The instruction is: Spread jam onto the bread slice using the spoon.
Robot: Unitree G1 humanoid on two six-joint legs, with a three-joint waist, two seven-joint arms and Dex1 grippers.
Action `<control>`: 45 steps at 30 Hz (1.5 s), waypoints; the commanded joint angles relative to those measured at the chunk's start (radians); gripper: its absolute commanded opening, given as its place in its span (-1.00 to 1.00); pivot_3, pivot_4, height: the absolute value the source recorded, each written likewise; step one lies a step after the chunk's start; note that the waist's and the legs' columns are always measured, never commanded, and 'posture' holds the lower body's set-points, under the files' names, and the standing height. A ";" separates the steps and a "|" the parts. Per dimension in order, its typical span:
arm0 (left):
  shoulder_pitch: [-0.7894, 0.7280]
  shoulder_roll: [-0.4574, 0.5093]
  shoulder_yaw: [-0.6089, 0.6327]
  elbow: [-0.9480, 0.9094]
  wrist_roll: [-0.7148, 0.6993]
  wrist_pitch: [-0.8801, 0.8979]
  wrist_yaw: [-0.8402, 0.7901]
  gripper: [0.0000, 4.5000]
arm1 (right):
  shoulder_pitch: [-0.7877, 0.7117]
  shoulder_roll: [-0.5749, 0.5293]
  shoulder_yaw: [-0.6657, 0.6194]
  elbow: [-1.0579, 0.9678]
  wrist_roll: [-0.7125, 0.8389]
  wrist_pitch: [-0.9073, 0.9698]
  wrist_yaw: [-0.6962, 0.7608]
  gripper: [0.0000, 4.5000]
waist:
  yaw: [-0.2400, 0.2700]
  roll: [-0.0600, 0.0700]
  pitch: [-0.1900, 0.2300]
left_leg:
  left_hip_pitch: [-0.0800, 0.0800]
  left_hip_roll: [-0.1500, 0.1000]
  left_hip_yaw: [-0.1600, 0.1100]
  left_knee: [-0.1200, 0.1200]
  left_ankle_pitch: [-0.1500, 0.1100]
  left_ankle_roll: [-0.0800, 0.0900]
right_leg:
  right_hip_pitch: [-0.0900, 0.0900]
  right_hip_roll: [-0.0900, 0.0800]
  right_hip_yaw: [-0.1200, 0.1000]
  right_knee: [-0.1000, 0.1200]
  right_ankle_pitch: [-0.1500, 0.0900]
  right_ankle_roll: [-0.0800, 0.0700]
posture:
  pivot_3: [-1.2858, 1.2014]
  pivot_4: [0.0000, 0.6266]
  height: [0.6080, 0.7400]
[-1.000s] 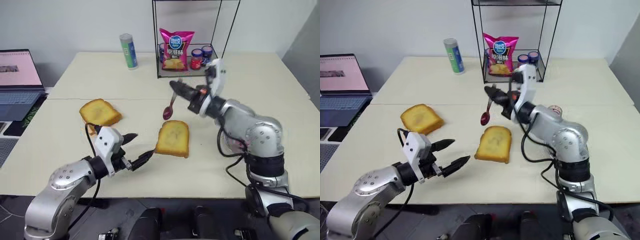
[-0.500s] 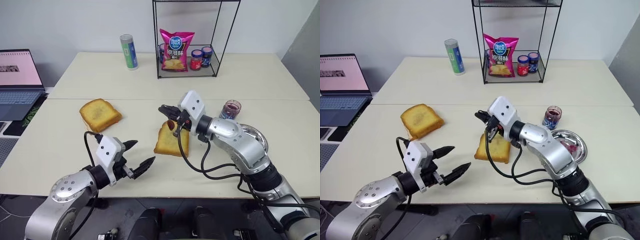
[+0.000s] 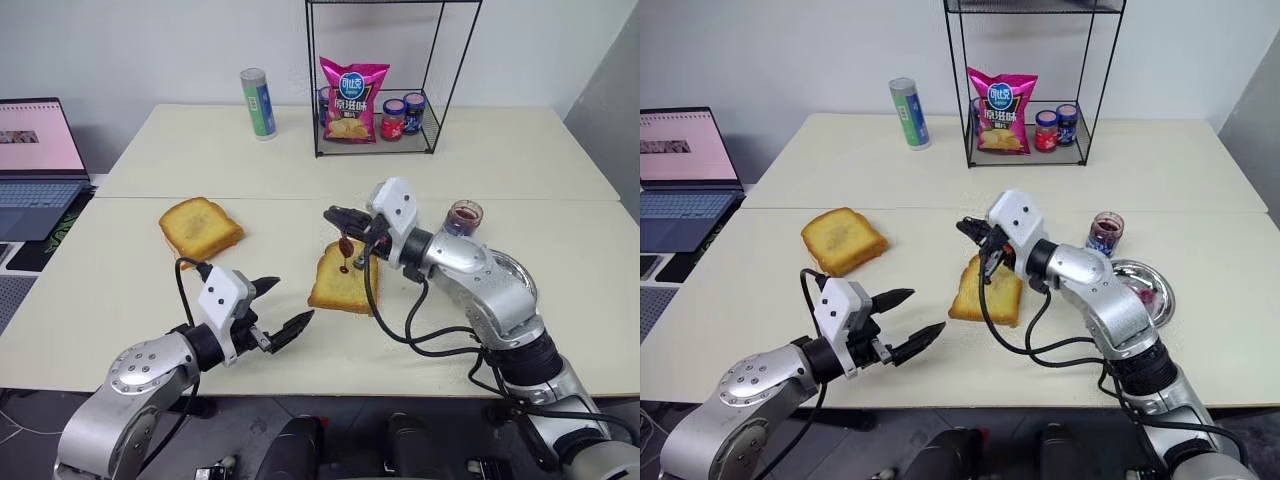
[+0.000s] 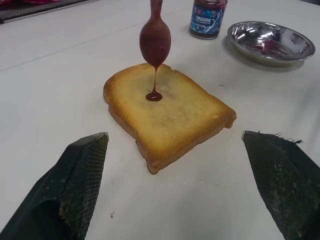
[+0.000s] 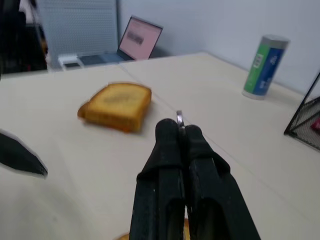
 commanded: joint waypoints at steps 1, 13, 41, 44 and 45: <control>-0.013 0.011 0.013 -0.008 -0.009 -0.020 -0.005 1.00 | 0.006 0.119 -0.202 0.068 0.220 0.206 -0.121 -0.98 | 0.001 0.000 0.000 | 0.000 0.000 -0.001 0.000 0.000 0.000 | 0.000 0.000 0.000 0.000 0.000 -0.001 | 0.03 -0.52 1.00; -0.018 0.010 0.009 -0.024 -0.013 -0.010 0.011 1.00 | 0.030 0.251 -0.346 0.301 0.269 0.230 -0.233 -0.98 | -0.001 0.000 0.000 | 0.000 -0.001 0.000 -0.001 0.000 0.000 | 0.000 0.000 -0.001 -0.001 0.000 -0.002 | 0.03 -0.52 1.00; -0.073 0.022 -0.001 0.021 -0.009 -0.017 -0.006 1.00 | -0.017 0.248 -0.388 0.274 0.413 0.303 -0.273 -0.98 | -0.004 0.000 0.000 | 0.000 0.000 -0.001 -0.002 0.000 0.000 | 0.000 0.000 -0.002 -0.002 -0.001 -0.001 | 0.03 -0.52 1.00; -0.075 0.024 0.000 0.025 -0.007 -0.020 -0.008 1.00 | 0.022 0.227 -0.351 0.326 0.349 0.258 -0.241 -0.98 | -0.002 0.000 0.000 | -0.001 -0.001 -0.001 -0.002 0.000 0.000 | 0.000 0.000 -0.002 -0.002 -0.001 -0.001 | 0.03 -0.52 1.00; -0.075 0.025 0.001 0.026 -0.007 -0.021 -0.009 1.00 | 0.031 0.218 -0.343 0.337 0.334 0.247 -0.230 -0.98 | -0.002 0.000 0.000 | -0.001 -0.001 -0.001 -0.002 0.000 0.000 | 0.000 0.000 -0.002 -0.002 -0.001 -0.001 | 0.03 -0.52 1.00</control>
